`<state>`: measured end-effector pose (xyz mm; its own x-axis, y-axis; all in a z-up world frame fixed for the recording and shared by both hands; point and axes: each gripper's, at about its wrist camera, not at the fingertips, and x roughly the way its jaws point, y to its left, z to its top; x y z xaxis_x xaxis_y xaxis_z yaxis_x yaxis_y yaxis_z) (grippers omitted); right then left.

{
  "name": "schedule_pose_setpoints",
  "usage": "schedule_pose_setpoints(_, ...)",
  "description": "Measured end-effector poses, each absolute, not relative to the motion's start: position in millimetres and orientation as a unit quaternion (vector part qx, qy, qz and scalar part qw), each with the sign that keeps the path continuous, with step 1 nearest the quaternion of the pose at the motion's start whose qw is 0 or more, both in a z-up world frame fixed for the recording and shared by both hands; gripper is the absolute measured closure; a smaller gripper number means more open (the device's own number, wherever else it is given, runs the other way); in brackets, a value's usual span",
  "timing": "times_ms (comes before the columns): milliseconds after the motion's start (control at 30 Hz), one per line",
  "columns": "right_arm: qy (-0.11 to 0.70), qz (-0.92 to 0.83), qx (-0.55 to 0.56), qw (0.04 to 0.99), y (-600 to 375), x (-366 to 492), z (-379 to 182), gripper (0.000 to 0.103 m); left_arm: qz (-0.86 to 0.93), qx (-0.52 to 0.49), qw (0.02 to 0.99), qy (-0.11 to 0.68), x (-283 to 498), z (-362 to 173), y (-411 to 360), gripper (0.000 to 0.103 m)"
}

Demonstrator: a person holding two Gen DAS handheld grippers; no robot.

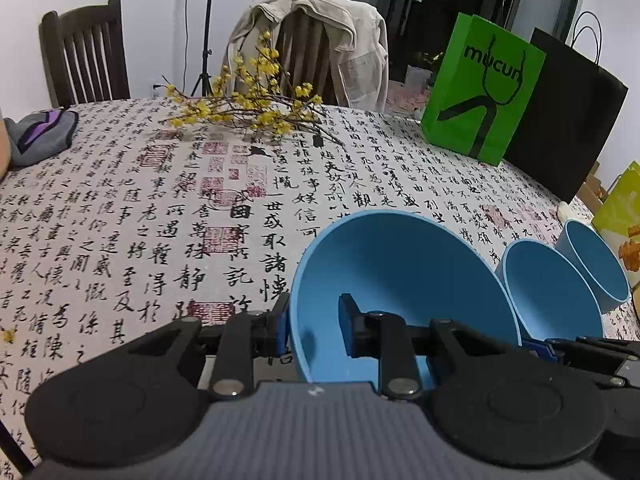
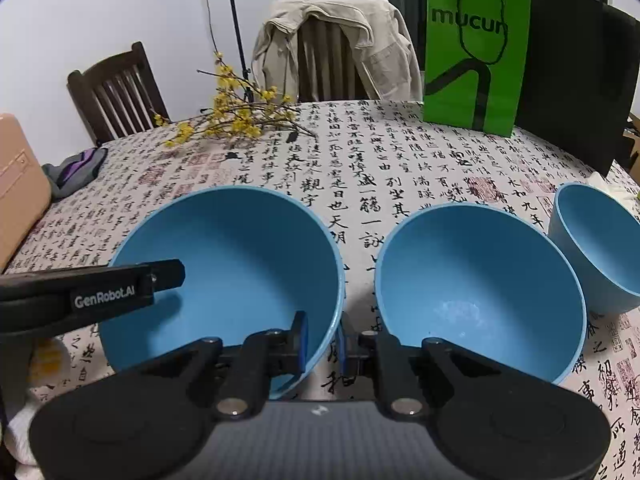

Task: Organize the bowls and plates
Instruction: 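Lift the gripped blue bowl off the table with both grippers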

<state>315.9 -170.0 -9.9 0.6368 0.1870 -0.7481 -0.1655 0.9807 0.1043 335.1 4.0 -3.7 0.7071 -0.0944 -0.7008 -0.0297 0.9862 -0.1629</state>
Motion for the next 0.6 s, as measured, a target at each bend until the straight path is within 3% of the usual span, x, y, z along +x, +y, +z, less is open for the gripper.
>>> schedule_pose_setpoints(600, 0.385, 0.131, 0.011, 0.913, -158.9, 286.0, 13.3, 0.089, 0.013, -0.081, 0.930, 0.359, 292.3, 20.3, 14.3, 0.078)
